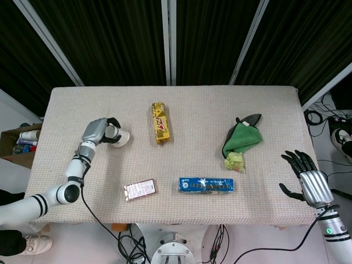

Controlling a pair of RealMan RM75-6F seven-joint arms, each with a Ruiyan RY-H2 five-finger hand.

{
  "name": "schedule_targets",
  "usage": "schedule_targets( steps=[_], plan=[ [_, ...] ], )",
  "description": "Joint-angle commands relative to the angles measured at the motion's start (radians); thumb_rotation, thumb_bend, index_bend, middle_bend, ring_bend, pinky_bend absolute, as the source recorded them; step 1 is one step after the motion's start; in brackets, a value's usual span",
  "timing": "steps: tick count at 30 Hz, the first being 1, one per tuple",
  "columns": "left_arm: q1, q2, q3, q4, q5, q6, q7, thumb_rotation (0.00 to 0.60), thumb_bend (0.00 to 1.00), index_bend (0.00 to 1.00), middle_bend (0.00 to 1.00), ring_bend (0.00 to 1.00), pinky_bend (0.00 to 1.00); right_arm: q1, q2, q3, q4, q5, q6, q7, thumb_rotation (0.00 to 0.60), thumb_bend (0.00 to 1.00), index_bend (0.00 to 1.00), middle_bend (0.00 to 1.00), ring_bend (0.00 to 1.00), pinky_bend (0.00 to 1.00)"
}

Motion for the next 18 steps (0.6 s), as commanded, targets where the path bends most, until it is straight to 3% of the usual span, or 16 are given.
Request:
schedule_targets(
  steps=[1, 5, 9, 18],
  plan=[
    [0.099, -0.047, -0.071, -0.003, 0.131, 0.012, -0.346, 0.6, 0.4, 0.52, 0.49, 0.52, 0.7, 0.001, -0.001, 0.0, 0.0, 0.0, -0.002, 0.0, 0.6, 0.21, 0.15, 0.12, 0.0, 0.08],
    [0.138, -0.082, -0.063, 0.034, 0.216, -0.003, -0.53, 0.6, 0.4, 0.49, 0.48, 0.48, 0.56, 0.004, -0.003, 0.0, -0.001, -0.002, -0.005, 0.0, 0.6, 0.21, 0.15, 0.12, 0.0, 0.08],
    [0.147, -0.096, -0.018, 0.096, 0.313, -0.039, -0.634, 0.6, 0.39, 0.45, 0.45, 0.43, 0.4, 0.008, -0.001, 0.001, -0.005, -0.004, -0.009, -0.005, 0.6, 0.21, 0.15, 0.12, 0.0, 0.08],
    [0.143, -0.028, 0.069, 0.136, 0.395, -0.076, -0.582, 0.6, 0.32, 0.24, 0.26, 0.19, 0.23, -0.001, -0.002, -0.003, -0.01, -0.005, 0.002, -0.006, 0.6, 0.21, 0.15, 0.12, 0.0, 0.08]
  ],
)
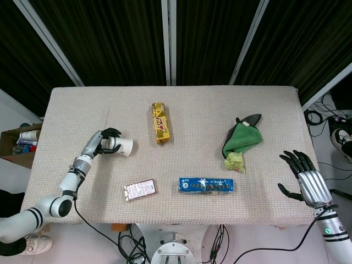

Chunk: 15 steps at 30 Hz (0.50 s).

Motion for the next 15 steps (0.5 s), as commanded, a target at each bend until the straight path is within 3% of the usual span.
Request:
schedule_targets(
  steps=[1, 9, 15],
  plan=[
    [0.005, 0.047, 0.028, -0.011, 0.01, -0.016, 0.043, 0.6, 0.32, 0.22, 0.24, 0.17, 0.22, -0.003, -0.002, -0.002, 0.003, 0.0, 0.002, 0.003, 0.6, 0.21, 0.15, 0.12, 0.0, 0.08],
    [0.039, 0.16, 0.046, -0.128, 0.007, 0.116, 0.273, 0.6, 0.32, 0.18, 0.18, 0.13, 0.21, -0.011, 0.0, -0.003, 0.007, -0.004, 0.017, 0.009, 0.6, 0.21, 0.15, 0.12, 0.0, 0.08],
    [0.004, 0.144, 0.058, -0.189, -0.081, 0.21, 0.701, 0.6, 0.32, 0.17, 0.16, 0.13, 0.21, -0.005, -0.003, -0.003, 0.009, -0.005, 0.008, 0.012, 0.6, 0.21, 0.15, 0.12, 0.0, 0.08]
  ],
)
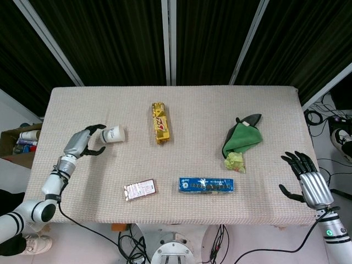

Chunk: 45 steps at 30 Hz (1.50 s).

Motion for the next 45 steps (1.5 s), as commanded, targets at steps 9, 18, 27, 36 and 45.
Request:
schedule_targets(
  steps=[9, 18, 27, 36, 45],
  plan=[
    [-0.184, -0.133, -0.054, 0.0, -0.409, 0.05, 0.715, 0.6, 0.23, 0.12, 0.09, 0.1, 0.2, -0.002, 0.006, 0.002, -0.005, 0.007, -0.002, -0.003, 0.6, 0.21, 0.15, 0.12, 0.0, 0.08],
    [-0.311, -0.199, -0.047, 0.056, -0.741, 0.027, 0.953, 0.6, 0.23, 0.12, 0.11, 0.1, 0.2, -0.015, 0.005, 0.001, 0.008, 0.02, 0.002, 0.012, 0.6, 0.21, 0.15, 0.12, 0.0, 0.08],
    [-0.368, -0.236, -0.048, 0.053, -0.883, 0.088, 1.035, 0.6, 0.22, 0.17, 0.15, 0.12, 0.21, -0.013, -0.001, 0.001, 0.018, 0.02, -0.005, 0.019, 0.6, 0.21, 0.15, 0.12, 0.0, 0.08],
    [-0.413, -0.285, -0.024, 0.091, -0.928, 0.169, 1.131, 0.6, 0.22, 0.33, 0.26, 0.21, 0.27, -0.019, -0.001, 0.0, 0.02, 0.024, -0.004, 0.022, 0.6, 0.21, 0.15, 0.12, 0.0, 0.08],
    [-0.333, -0.273, -0.079, 0.048, -0.748, 0.215, 0.881, 0.6, 0.24, 0.47, 0.44, 0.34, 0.33, -0.025, -0.002, -0.001, 0.024, 0.022, 0.002, 0.028, 0.6, 0.21, 0.15, 0.12, 0.0, 0.08]
  ],
)
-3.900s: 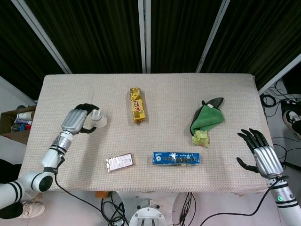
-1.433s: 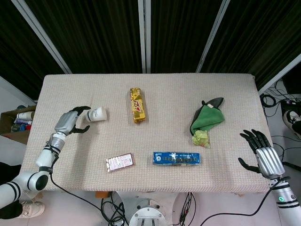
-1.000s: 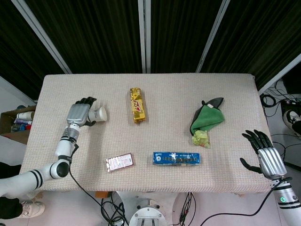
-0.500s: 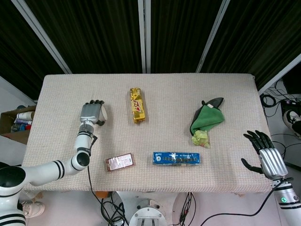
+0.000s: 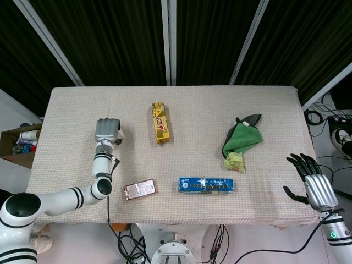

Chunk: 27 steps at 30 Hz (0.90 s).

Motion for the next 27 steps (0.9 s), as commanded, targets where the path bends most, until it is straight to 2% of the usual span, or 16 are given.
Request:
schedule_targets(
  steps=[1, 7, 9, 12, 18, 21, 27],
  plan=[
    [0.077, 0.026, -0.05, -0.06, 0.146, 0.014, -0.238, 0.6, 0.24, 0.47, 0.44, 0.34, 0.33, 0.0, -0.001, 0.0, 0.001, -0.002, 0.002, 0.001, 0.6, 0.21, 0.15, 0.12, 0.0, 0.08],
    [0.224, 0.022, -0.126, -0.099, 0.388, 0.009, -0.741, 0.6, 0.24, 0.47, 0.44, 0.34, 0.33, 0.001, -0.003, 0.001, 0.006, -0.004, 0.001, 0.006, 0.6, 0.21, 0.15, 0.12, 0.0, 0.08],
    [0.264, 0.001, -0.132, -0.073, 0.46, 0.01, -0.893, 0.6, 0.24, 0.47, 0.44, 0.34, 0.32, 0.003, -0.004, 0.001, 0.007, -0.006, -0.001, 0.007, 0.6, 0.21, 0.15, 0.12, 0.0, 0.08],
    [0.299, -0.03, -0.111, -0.011, 0.546, -0.001, -1.034, 0.6, 0.24, 0.45, 0.43, 0.34, 0.3, 0.005, -0.004, 0.002, 0.007, -0.007, -0.003, 0.007, 0.6, 0.21, 0.15, 0.12, 0.0, 0.08],
    [0.34, -0.092, -0.056, 0.127, 0.717, 0.024, -1.243, 0.6, 0.24, 0.41, 0.4, 0.31, 0.25, 0.005, -0.001, 0.002, 0.005, -0.005, -0.005, 0.006, 0.6, 0.21, 0.15, 0.12, 0.0, 0.08],
    [0.35, -0.102, -0.03, 0.174, 0.756, 0.007, -1.282, 0.6, 0.24, 0.37, 0.36, 0.27, 0.23, 0.005, -0.001, 0.002, 0.003, -0.006, -0.004, 0.004, 0.6, 0.21, 0.15, 0.12, 0.0, 0.08],
    [0.373, -0.104, -0.004, 0.216, 0.787, 0.0, -1.288, 0.6, 0.24, 0.35, 0.34, 0.25, 0.22, 0.002, 0.0, 0.001, -0.001, -0.007, 0.0, 0.001, 0.6, 0.21, 0.15, 0.12, 0.0, 0.08]
  ],
)
